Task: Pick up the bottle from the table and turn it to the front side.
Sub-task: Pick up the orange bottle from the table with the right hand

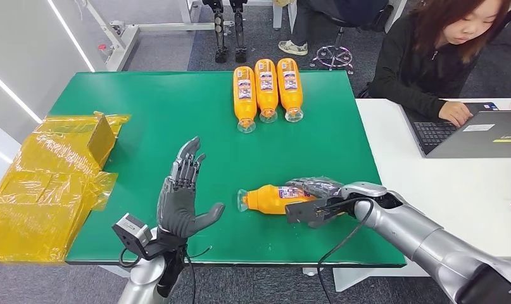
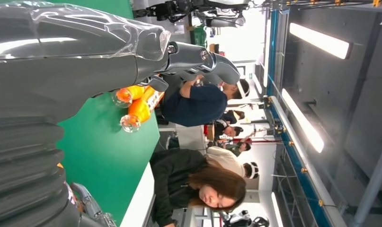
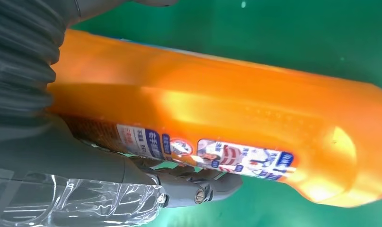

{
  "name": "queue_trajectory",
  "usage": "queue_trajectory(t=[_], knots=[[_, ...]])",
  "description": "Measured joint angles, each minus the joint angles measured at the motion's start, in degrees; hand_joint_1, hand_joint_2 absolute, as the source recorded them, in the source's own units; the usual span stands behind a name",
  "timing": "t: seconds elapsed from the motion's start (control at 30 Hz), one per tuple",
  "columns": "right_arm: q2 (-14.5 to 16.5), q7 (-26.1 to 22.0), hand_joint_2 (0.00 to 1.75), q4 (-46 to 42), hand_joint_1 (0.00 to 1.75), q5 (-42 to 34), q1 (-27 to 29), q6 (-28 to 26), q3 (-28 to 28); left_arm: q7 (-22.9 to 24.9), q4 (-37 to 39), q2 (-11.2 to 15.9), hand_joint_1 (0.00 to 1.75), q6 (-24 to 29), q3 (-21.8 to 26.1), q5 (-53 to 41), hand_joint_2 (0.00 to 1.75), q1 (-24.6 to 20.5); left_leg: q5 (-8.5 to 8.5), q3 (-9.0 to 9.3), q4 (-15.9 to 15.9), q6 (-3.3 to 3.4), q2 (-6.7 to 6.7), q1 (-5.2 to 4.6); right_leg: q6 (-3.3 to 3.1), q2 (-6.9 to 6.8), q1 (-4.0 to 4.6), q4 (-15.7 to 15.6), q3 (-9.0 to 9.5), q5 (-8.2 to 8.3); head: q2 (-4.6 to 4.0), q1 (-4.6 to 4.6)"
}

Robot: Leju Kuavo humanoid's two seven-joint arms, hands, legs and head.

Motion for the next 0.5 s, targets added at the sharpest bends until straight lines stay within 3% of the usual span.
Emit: queue_trajectory(t=[0.03, 0.17, 0.5], knots=[[-0.2, 0.2, 1.75, -0.4, 0.01, 0.9, 0.8, -0.6, -0.4, 0.0, -0.2, 0.1, 0.00, 0.0, 0.0, -0.1, 1.75, 0.1, 0.00, 0.00, 0.0, 0.00, -0.01, 0.00, 0.00, -0.02, 0.00, 0.0, 0.01, 0.00, 0.00, 0.00], [-1.1, 0.7, 1.75, -2.0, 1.71, 4.3, 3.7, -2.7, -2.5, 0.1, -0.4, 0.3, 0.00, 0.1, 0.1, -0.3, 1.75, 0.2, 0.00, 0.01, 0.0, 0.00, -0.02, 0.00, 0.00, -0.02, 0.00, 0.0, 0.02, 0.00, 0.00, -0.02], [-3.4, 0.3, 1.75, -5.5, 1.75, 6.5, 7.2, -3.4, -6.3, 0.1, -0.5, 0.7, 0.00, 0.3, 0.5, -0.1, 1.75, 0.2, 0.01, 0.02, 0.0, 0.01, -0.01, -0.01, 0.06, -0.03, -0.01, 0.0, 0.05, 0.04, 0.01, 0.00]])
